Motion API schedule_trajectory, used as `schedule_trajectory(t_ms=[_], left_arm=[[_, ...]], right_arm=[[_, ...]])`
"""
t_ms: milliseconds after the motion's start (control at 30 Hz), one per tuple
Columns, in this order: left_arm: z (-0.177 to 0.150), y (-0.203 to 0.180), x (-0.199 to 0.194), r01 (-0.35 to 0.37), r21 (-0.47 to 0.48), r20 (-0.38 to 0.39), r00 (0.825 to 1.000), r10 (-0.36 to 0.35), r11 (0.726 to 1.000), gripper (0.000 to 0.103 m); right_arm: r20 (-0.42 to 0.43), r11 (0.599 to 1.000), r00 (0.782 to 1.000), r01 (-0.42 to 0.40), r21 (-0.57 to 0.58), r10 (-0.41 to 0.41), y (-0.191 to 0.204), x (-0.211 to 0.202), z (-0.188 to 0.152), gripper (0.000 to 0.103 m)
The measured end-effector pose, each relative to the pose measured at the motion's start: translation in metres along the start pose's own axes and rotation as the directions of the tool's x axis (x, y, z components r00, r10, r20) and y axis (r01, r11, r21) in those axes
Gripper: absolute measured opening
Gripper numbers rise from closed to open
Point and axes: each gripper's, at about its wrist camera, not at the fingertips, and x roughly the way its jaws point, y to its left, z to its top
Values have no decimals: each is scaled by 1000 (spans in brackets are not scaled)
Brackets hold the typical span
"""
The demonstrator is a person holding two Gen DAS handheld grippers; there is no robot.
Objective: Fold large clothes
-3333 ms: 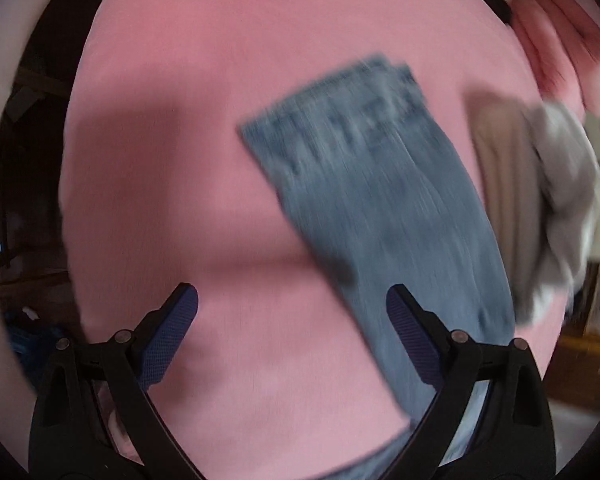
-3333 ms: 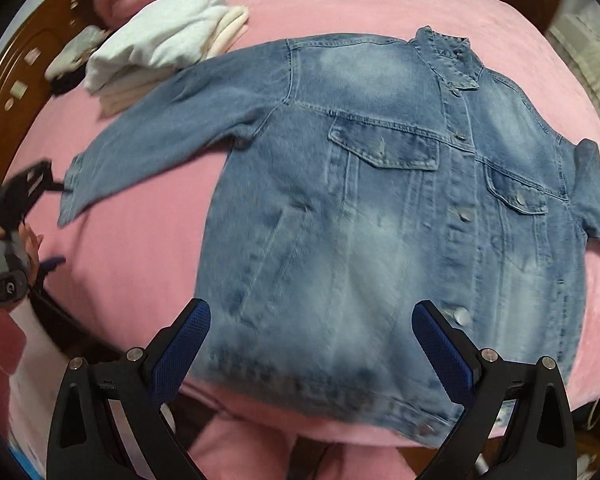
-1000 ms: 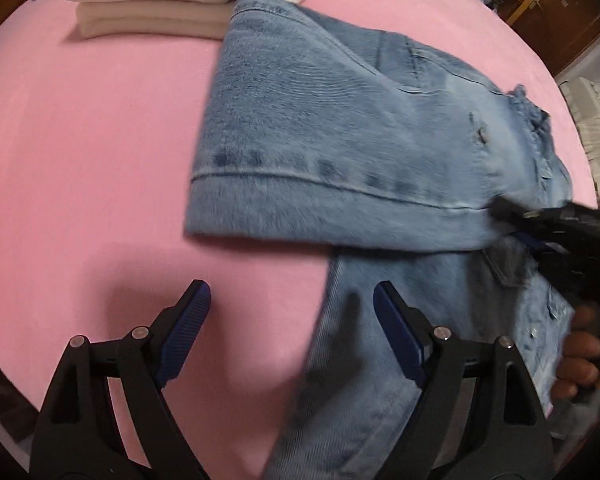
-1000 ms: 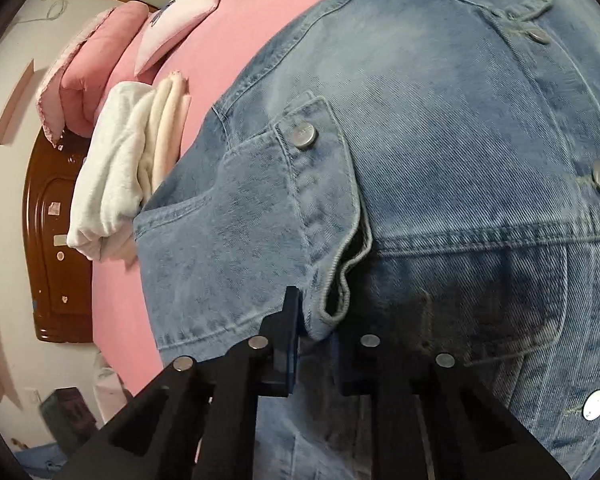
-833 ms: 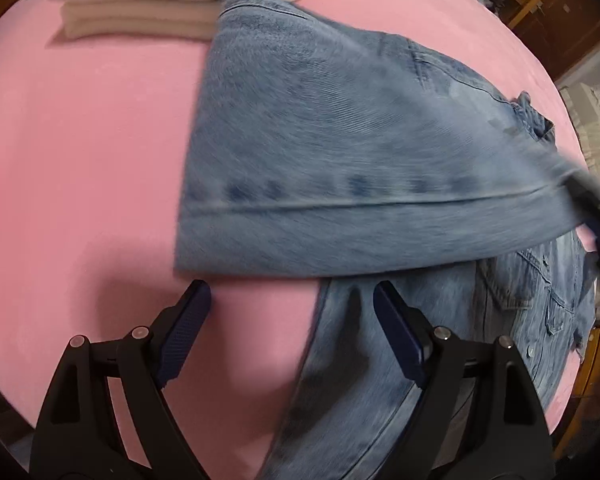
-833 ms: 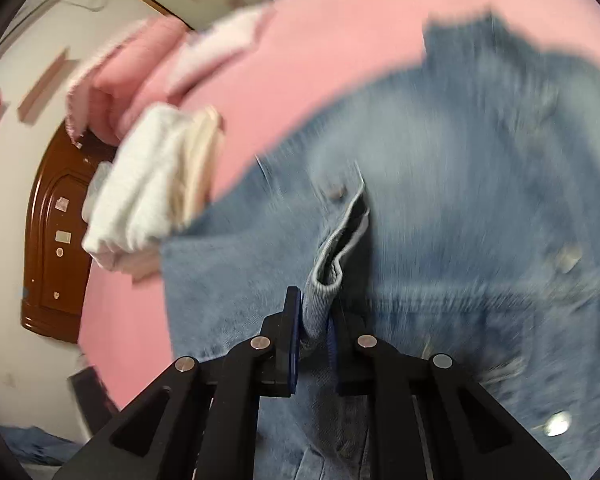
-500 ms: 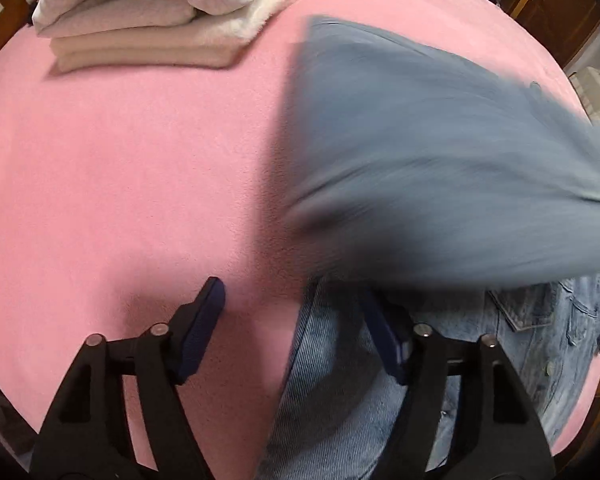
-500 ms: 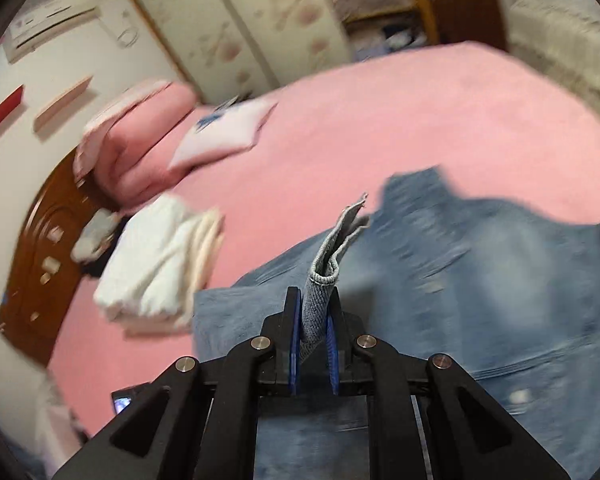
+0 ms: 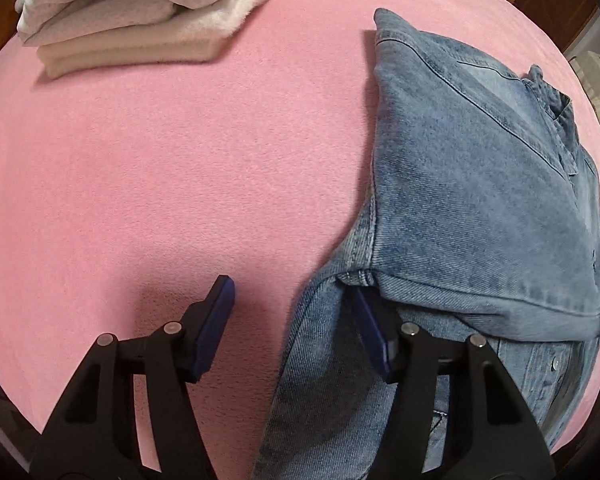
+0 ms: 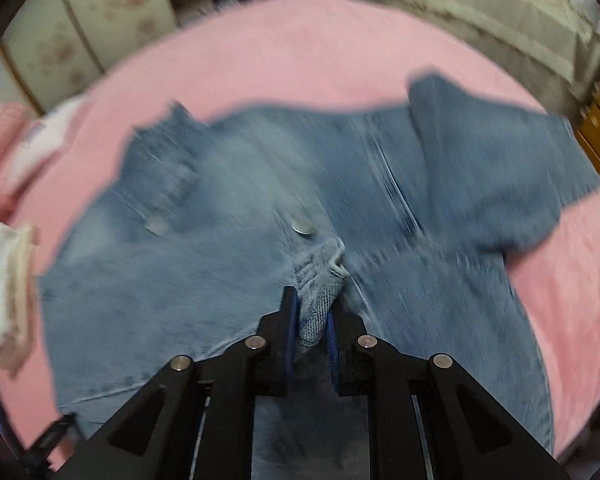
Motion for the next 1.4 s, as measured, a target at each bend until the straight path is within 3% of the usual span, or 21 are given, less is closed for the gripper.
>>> schedule_trajectory(t_ms=[100, 200, 267, 300, 400, 433, 500, 533, 600, 667, 733, 867, 900, 967, 1000, 1067, 1100, 1167, 1267, 1300, 1400], left_arm=[[2, -4, -4, -18, -4, -6, 1000, 18, 1000, 53], [-2, -3, -22, -26, -44, 10, 1000, 27, 999, 49], [-3, -7, -38, -28, -52, 44, 999, 30, 998, 48], [-2, -12, -46, -26, -47, 69, 997, 29, 999, 48], [1, -40, -67, 46, 41, 126, 991, -51, 998, 48], [6, -51, -69, 64, 73, 122, 990, -73, 995, 48], [11, -78, -62, 119, 152, 89, 987, -134, 981, 48], [12, -90, -55, 139, 173, 69, 986, -152, 975, 48], [9, -115, -40, 187, 217, 25, 980, -197, 958, 48], [12, -142, -21, 160, 242, -14, 987, -162, 957, 48], [13, -152, 2, 54, 259, -67, 997, -38, 964, 44], [18, -133, 11, 30, 169, -50, 999, -22, 985, 43], [20, -125, 11, 15, 148, -39, 999, -9, 989, 42], [24, -113, 15, -1, 122, -30, 1000, 4, 993, 22], [25, -107, 16, -9, 109, -26, 1000, 12, 994, 18], [27, -100, 17, -46, 106, 3, 999, 46, 993, 16], [28, -99, 18, -38, 108, 4, 999, 38, 993, 16], [29, -96, 17, -12, 80, -8, 1000, 12, 997, 15], [31, -97, 3, 14, 48, -8, 1000, -14, 999, 15], [32, -102, -5, 49, 48, 3, 999, -49, 998, 15], [35, -119, -18, 127, 55, 17, 992, -128, 990, 15]], right_arm=[[-6, 999, 999, 42, 34, -41, -8, 6, -11, 21], [44, 991, 990, 132, 3, -132, -2, 0, -19, 41], [110, 991, 985, 135, -1, -134, 4, -22, -21, 41], [134, 994, 985, 110, 4, -109, 8, -34, -16, 41], [123, 990, 982, -141, -29, 144, 21, -48, -18, 40], [67, 961, 960, -270, -52, 273, 33, -42, -22, 40], [-42, 903, 904, -426, -57, 425, 56, -26, -30, 32], [-91, 875, 874, -482, -39, 478, 67, -18, -35, 20], [-170, 829, 815, -560, 17, 554, 89, 2, -48, 13], [-229, 815, 788, -578, 41, 571, 108, 22, -59, 11], [-250, 843, 819, -537, -19, 516, 122, 35, -65, 11], [-184, 851, 842, -523, -52, 506, 106, 47, -59, 0], [-143, 872, 866, -488, -25, 480, 92, 49, -55, 0], [-62, 918, 916, -394, 34, 396, 56, 56, -42, 0], [-26, 924, 926, -374, 76, 377, 36, 59, -37, 0], [50, 965, 970, -240, 110, 236, 2, 57, -27, 0], [81, 979, 981, -182, 97, 174, -11, 55, -23, 0], [48, 968, 971, -236, 86, 233, -18, 59, -16, 0], [67, 987, 986, -148, -64, 152, 10, 49, -13, 0], [78, 975, 975, -198, -103, 207, 23, 42, -12, 0], [-24, 878, 885, -465, -111, 466, 67, 39, -8, 0]])
